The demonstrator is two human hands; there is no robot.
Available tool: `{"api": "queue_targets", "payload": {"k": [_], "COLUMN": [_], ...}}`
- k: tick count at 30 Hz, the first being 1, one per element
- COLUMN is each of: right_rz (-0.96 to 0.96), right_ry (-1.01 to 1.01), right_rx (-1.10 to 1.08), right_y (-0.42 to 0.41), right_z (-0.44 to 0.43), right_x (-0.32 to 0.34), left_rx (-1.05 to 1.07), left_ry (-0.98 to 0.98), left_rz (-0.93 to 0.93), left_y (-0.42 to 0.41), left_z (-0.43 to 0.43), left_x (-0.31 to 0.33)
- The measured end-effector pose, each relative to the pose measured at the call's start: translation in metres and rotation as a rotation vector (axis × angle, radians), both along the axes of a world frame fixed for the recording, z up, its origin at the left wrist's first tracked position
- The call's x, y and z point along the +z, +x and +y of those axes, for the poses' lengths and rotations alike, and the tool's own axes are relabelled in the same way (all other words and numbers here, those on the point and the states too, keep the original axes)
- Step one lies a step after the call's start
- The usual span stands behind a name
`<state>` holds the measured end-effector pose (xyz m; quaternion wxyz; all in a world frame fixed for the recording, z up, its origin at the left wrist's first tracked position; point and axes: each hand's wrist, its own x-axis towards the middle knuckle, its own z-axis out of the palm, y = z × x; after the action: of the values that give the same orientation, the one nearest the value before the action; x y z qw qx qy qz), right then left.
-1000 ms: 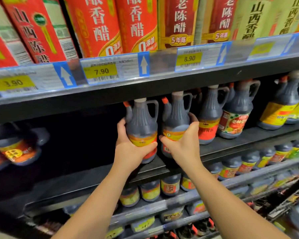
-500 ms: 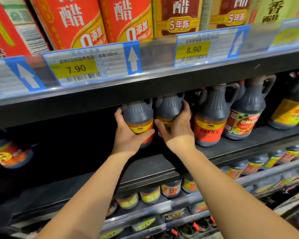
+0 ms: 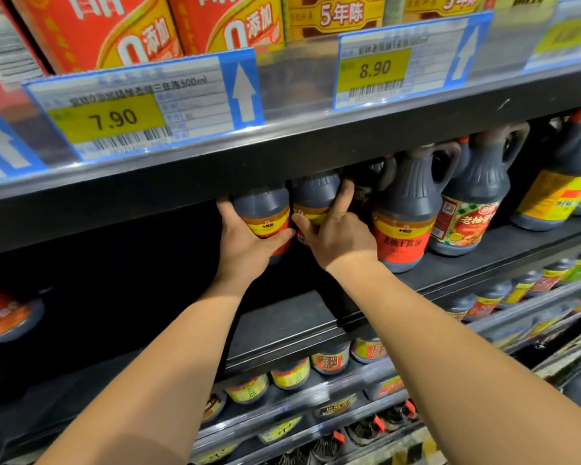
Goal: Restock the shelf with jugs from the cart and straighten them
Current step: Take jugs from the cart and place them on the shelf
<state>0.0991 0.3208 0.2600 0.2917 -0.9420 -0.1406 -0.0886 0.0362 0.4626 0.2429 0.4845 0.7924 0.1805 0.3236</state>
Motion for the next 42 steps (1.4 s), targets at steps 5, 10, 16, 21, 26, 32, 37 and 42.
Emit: {"api": "queue_targets", "payload": {"k": [5,10,16,21,26,32,37,42], "right_rz": [-0.004,0.058,0.092,-0.052,-0.012,-0.025,0.025,0.132], "right_ry": [0.043,0.102,0.247,0.376,0.545,0.590,0.559,0.496], "right_rx": [0.011,0.004,0.102,0.100,0.025,-0.136,-0.331,-0.544], "right_y": [0.005,0.005,-0.030,-0.080,-0.123,-0.159,-0.180,-0.196], "right_z": [0.002,0.002,-0.021,-0.056,-0.105,-0.182,-0.255,-0.329], "right_x": [-0.005,-0.004,-0.004,-0.006,-0.015,-0.046,-0.087,-0.136], "left_rx": [0.020,-0.002,-0.036,-0.085,-0.207,-0.500,-0.706,-0.906], "left_ry": [0.010,0.030,0.062,0.198,0.213,0.229,0.211,0.196], "left_rz": [0.051,0.119,0.215,0.144,0.033,-0.043,0.096,0.359], "left_y": [0.006,0.001,-0.041,-0.085,-0.118,-0.126,-0.119,-0.113], "left_z": [0.002,0.005,0.000,-0.020,-0.058,-0.128,-0.200,-0.276], "left_x": [0.002,0.002,-0.018,-0.019,-0.014,-0.028,-0.074,-0.138]}}
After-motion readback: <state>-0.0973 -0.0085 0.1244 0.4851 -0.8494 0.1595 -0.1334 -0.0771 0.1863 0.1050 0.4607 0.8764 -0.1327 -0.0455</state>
